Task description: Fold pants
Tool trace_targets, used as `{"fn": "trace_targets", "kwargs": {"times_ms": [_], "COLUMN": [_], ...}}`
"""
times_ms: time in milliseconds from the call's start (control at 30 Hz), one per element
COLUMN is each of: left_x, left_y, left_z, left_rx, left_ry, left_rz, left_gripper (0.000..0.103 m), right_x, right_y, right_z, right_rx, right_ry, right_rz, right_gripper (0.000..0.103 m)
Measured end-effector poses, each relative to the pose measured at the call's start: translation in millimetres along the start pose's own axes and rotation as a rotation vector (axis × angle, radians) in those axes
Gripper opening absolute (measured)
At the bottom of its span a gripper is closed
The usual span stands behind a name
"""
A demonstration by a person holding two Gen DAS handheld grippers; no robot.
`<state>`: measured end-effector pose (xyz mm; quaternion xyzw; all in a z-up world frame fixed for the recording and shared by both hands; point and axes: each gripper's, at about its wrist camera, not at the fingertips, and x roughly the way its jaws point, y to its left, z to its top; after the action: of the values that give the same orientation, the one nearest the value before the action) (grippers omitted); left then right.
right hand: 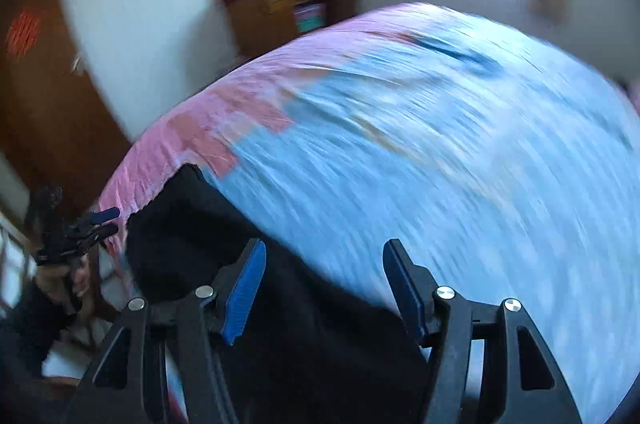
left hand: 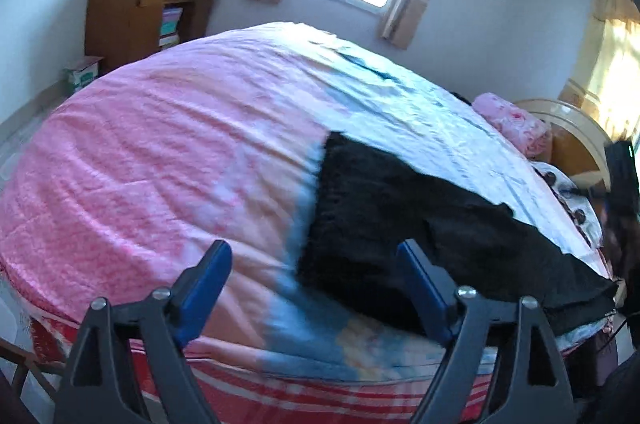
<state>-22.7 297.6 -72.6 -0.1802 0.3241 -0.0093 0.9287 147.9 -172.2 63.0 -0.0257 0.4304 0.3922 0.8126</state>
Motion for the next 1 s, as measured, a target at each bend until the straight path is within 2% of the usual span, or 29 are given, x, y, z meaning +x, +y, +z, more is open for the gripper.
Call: {"fn": "trace_targets", "kwargs": {"times_ms": [100,167,233,333,367,433,500,600,700,833,1000], "left_x": [5.8,16.1,28.1,46.3,47.5,53.8,55.4,54.0,64.0,78.8,75.1], "left_y": [-47.1,-96.3,-133.0,-178.6,-188.4,-210.5,-222.6,-247.7,-254.1,-251.8,-256.0], "left_z": [0.2,-8.0,-16.4,-35.3,-41.6,-53.3,-59.8,-68.9,-74.0,-80.5,-92.1], "left_rx": [0.094,0.188,0.244,0.274,0.281,0.311,0.353,0.469,0.495,0.519,0.601], "left_ry": [0.015,0.037,0.075,0.178,0.193,0.224,0.221,0.205,0.225,0.262,0.279], "left_rz": [-0.081,-0.14,-0.209,-0.327,-0.34,-0.37,-0.353,-0.332,-0.352,-0.337,-0.357], "left_gripper": [0.087,0.087,0.087,0.087,0.087,0.087,0.085,0.085,0.085,0.08,0.08], "right_x": [-35.4,-46.0,-55.8,-85.3,-93.6,-112.7,-120.9,-119.7,-110.6,-101.3,-93.0], "right_y": [-18.6,-24.5,-23.4,-21.6,-23.6,-36.3,-54.2,-75.9,-93.1,-95.7,-110.3], "right_z": [-70.5,-116.1,-154.8,-208.2,-218.7,-241.0,-257.2,-267.8,-275.0,-276.1,-278.8], "right_rx": [0.151,0.279,0.355,0.455,0.489,0.587,0.691,0.791,0.896,0.916,0.983], "right_ry": [0.04,0.076,0.097,0.084,0.074,-0.003,-0.08,-0.15,-0.202,-0.229,-0.193], "right_rz": [-0.049,-0.048,-0.036,-0.035,-0.034,-0.028,-0.028,-0.041,0.015,0.035,0.001], "right_gripper": [0.063,0.063,0.063,0.063,0.063,0.063,0.063,0.063,0.063,0.063,0.062]}}
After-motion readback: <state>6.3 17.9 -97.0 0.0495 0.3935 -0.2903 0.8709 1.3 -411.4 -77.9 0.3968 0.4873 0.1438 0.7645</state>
